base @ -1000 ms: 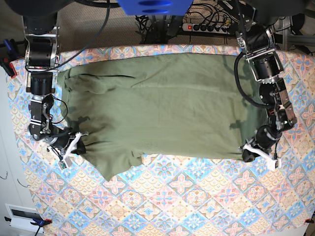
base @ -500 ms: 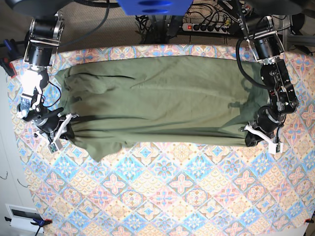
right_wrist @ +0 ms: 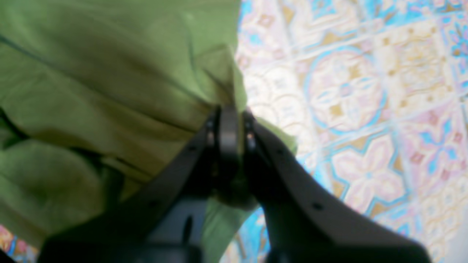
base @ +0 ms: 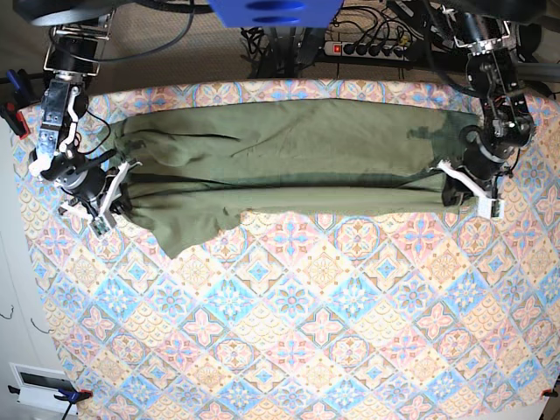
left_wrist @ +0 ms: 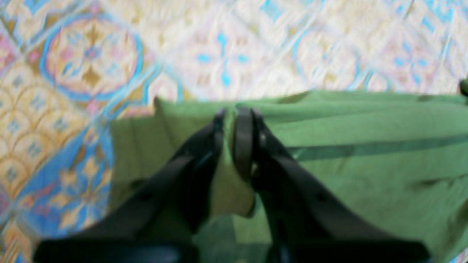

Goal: Layout the t-shirt on the table in an organized manner, then fold the t-shirt properly
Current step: 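Fold the hem with both grippers over toward the collar edge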

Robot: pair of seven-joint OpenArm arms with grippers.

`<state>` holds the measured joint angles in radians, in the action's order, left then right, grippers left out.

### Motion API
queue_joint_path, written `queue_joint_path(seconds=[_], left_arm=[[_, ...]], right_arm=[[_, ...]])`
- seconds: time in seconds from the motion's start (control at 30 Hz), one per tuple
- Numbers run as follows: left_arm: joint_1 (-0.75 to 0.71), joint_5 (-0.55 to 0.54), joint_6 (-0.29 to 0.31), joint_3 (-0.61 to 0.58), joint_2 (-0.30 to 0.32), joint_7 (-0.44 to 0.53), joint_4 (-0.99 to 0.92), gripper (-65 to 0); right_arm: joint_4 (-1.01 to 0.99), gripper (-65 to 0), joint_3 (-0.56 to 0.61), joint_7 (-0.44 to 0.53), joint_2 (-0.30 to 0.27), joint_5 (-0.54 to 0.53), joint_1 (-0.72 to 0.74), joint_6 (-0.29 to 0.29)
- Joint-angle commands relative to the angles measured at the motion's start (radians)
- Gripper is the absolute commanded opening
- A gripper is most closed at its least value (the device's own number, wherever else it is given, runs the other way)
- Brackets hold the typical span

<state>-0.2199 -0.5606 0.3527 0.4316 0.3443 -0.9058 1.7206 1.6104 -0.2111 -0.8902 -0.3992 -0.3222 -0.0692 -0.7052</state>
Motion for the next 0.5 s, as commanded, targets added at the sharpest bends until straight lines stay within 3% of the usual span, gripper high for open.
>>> queue_joint_path(seconds=[0.0,0.13,0.47], left_arm=[[0.007,-0.003,-0.005,0.029,0.02,0.023,0.017,-65.0],[0.0,0.0,-0.005,0.085,0.02,0.02,-0.014,-65.0],[-0.003,0.006,-0.005,0.094,0.02,0.02,-0.101,-65.0]], right_arm=[[0.015,-64.2,-0.029,0.013,-0.027,-0.004,0.004,0.007],[0.014,-64.2,-0.049,0.01,-0.027,-0.004,-0.01,0.007],[0.012,-64.3,-0.066,0.009,-0.027,-0.004,-0.03,0.007]])
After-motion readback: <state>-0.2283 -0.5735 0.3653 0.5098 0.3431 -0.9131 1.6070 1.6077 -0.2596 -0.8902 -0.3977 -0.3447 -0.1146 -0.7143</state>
